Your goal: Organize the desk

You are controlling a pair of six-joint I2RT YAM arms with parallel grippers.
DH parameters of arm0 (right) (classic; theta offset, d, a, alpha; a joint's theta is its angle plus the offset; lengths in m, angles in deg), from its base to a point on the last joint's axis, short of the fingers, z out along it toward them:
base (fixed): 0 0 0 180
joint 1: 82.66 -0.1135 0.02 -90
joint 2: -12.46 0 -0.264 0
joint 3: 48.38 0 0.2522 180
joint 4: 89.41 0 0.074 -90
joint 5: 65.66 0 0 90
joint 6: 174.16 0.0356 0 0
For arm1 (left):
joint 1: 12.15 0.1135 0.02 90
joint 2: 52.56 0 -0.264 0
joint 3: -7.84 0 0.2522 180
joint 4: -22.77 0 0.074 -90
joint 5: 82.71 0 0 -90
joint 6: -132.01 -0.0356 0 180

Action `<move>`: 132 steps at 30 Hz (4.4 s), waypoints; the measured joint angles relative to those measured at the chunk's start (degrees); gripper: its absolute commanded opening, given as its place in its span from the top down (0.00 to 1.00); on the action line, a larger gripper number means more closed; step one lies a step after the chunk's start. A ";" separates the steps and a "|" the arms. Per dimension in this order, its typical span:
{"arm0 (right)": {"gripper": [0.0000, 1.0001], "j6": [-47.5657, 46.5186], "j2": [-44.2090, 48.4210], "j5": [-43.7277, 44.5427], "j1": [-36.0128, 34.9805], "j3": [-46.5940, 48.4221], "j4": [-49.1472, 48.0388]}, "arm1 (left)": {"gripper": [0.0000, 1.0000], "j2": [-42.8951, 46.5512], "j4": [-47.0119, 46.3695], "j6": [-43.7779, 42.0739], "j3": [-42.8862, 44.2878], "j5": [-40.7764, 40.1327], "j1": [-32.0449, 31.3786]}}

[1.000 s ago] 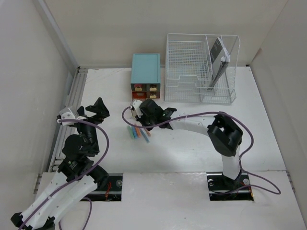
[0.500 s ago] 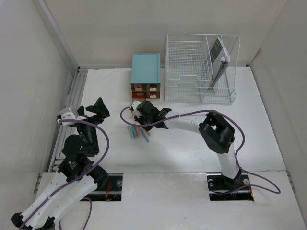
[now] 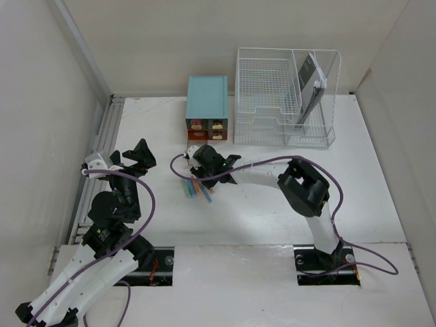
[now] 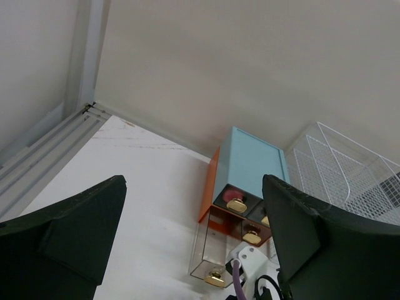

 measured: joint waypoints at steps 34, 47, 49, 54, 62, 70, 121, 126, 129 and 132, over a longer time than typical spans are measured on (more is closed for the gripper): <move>0.96 -10.23 6.43 10.08 -2.29 23.63 6.08 | 0.13 0.00 0.02 0.00 -0.02 0.39 0.00; 0.96 -6.05 -4.59 17.18 0.17 30.14 8.87 | 0.13 0.46 0.07 0.02 -0.04 0.42 0.00; 0.96 -5.09 -4.59 17.68 0.79 30.75 8.98 | 0.13 0.68 0.07 0.02 -0.04 0.46 0.00; 0.96 -3.41 -5.49 18.40 1.92 33.22 8.72 | 0.13 0.85 0.07 0.02 -0.04 0.83 0.00; 0.96 -2.34 -9.66 17.77 3.13 33.51 8.92 | 0.13 0.85 0.07 0.02 -0.04 1.09 0.00; 0.93 -2.14 -11.10 16.50 3.34 33.51 9.07 | 0.13 0.85 0.07 0.02 -0.04 1.25 0.00; 0.73 -6.29 13.29 -0.35 -5.97 -8.41 8.07 | 0.13 0.85 0.07 0.22 -0.04 1.29 0.00; 0.69 -4.87 11.69 -0.72 -5.66 -8.81 7.67 | 0.13 0.85 0.07 0.22 -0.04 1.27 0.00; 0.67 -4.24 11.28 -0.83 -5.40 -8.76 6.99 | 0.13 0.85 0.07 0.22 -0.04 1.25 0.00; 0.67 -3.78 9.86 -1.27 -5.31 -8.24 6.80 | 0.13 0.85 0.07 0.22 -0.04 1.25 0.00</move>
